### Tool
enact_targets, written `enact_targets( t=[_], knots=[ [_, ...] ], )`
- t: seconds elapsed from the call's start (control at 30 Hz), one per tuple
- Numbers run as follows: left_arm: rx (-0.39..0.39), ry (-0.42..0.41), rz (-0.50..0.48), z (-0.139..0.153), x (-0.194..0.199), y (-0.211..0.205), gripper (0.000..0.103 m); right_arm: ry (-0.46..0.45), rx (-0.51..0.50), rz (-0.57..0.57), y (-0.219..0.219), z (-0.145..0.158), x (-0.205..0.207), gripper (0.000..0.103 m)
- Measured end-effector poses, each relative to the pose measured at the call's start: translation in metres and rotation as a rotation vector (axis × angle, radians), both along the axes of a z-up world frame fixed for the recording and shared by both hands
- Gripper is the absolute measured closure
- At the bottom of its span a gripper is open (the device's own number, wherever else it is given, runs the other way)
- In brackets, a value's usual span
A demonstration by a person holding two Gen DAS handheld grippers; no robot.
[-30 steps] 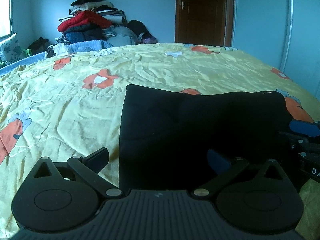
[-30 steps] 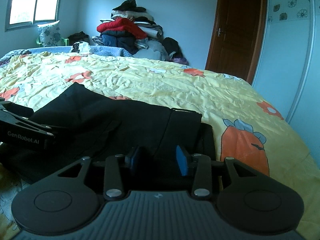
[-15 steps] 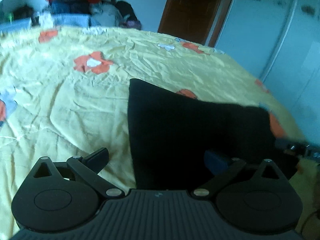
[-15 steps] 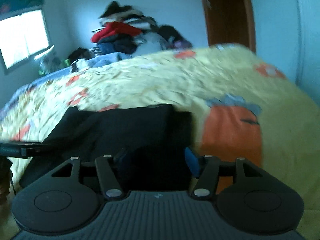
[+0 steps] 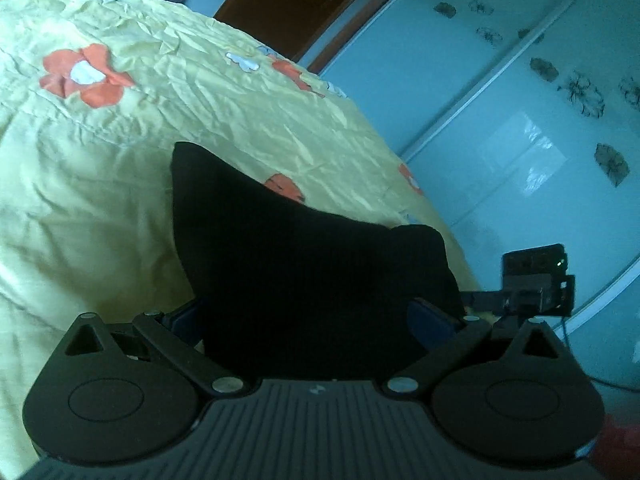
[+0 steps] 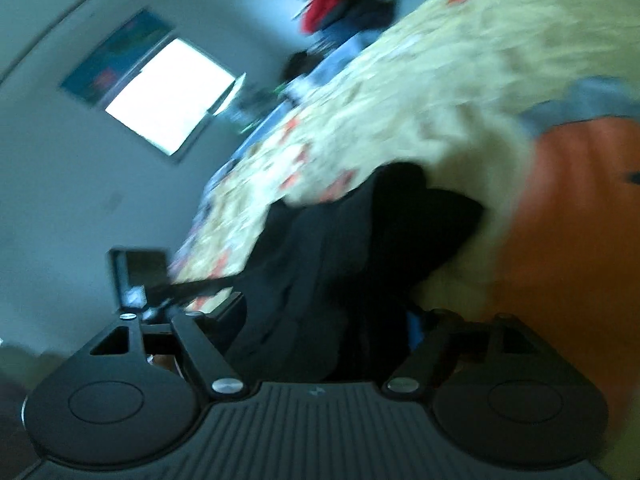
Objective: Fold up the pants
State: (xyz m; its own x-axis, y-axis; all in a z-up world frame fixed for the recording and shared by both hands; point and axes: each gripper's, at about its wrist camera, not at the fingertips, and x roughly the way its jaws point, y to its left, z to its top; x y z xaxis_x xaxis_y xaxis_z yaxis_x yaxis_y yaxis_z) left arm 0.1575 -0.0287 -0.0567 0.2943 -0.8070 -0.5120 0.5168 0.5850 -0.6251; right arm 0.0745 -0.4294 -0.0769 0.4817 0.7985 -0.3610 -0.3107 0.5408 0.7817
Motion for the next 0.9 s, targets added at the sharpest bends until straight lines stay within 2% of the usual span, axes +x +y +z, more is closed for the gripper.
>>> enact_targets(
  t=[0.1, 0.17, 0.2, 0.23, 0.27, 0.33, 0.4, 0.47, 0.6, 0.67, 0.77, 0.87, 0.9],
  knots=[
    [-0.01, -0.008, 0.02, -0.002, 0.0, -0.007, 0.003, -0.015, -0.061, 0.007, 0.02, 0.005, 0.009, 0.026],
    [0.032, -0.035, 0.062, 0.002, -0.006, -0.009, 0.018, -0.032, -0.127, -0.035, 0.033, 0.009, 0.008, 0.032],
    [0.076, -0.06, 0.084, 0.003, -0.01, -0.01, 0.043, -0.037, -0.164, -0.066, 0.038, 0.011, 0.003, 0.047],
    [0.135, -0.087, 0.101, 0.005, -0.013, -0.013, 0.06, -0.032, -0.2, -0.105, 0.04, 0.012, -0.003, 0.057],
    [0.179, -0.114, 0.113, 0.006, -0.016, -0.015, 0.069, -0.012, -0.215, -0.154, 0.038, 0.01, -0.007, 0.068],
    [0.182, -0.127, 0.131, 0.009, -0.02, -0.014, 0.084, 0.028, -0.158, -0.221, 0.033, 0.005, -0.016, 0.071],
    [0.184, -0.144, 0.157, 0.015, -0.022, -0.013, 0.086, 0.038, -0.158, -0.262, 0.037, 0.008, -0.024, 0.074],
    [0.198, -0.206, 0.185, 0.028, -0.029, -0.01, 0.088, 0.018, -0.178, -0.283, 0.047, 0.022, -0.027, 0.076],
    [0.193, -0.31, 0.231, 0.059, -0.037, 0.014, 0.088, -0.108, -0.177, -0.236, 0.07, 0.068, -0.019, 0.076],
    [0.225, -0.375, 0.291, 0.074, -0.031, 0.031, 0.088, -0.159, -0.163, -0.2, 0.088, 0.083, -0.001, 0.076],
    [0.271, -0.389, 0.369, 0.088, -0.008, 0.057, 0.088, -0.208, -0.156, -0.163, 0.115, 0.093, 0.034, 0.076],
    [0.364, -0.384, 0.436, 0.083, 0.026, 0.072, 0.085, -0.192, -0.151, -0.164, 0.139, 0.084, 0.076, 0.074],
    [0.406, -0.377, 0.444, 0.076, 0.04, 0.073, 0.078, -0.17, -0.186, -0.178, 0.149, 0.077, 0.09, 0.069]
  ],
)
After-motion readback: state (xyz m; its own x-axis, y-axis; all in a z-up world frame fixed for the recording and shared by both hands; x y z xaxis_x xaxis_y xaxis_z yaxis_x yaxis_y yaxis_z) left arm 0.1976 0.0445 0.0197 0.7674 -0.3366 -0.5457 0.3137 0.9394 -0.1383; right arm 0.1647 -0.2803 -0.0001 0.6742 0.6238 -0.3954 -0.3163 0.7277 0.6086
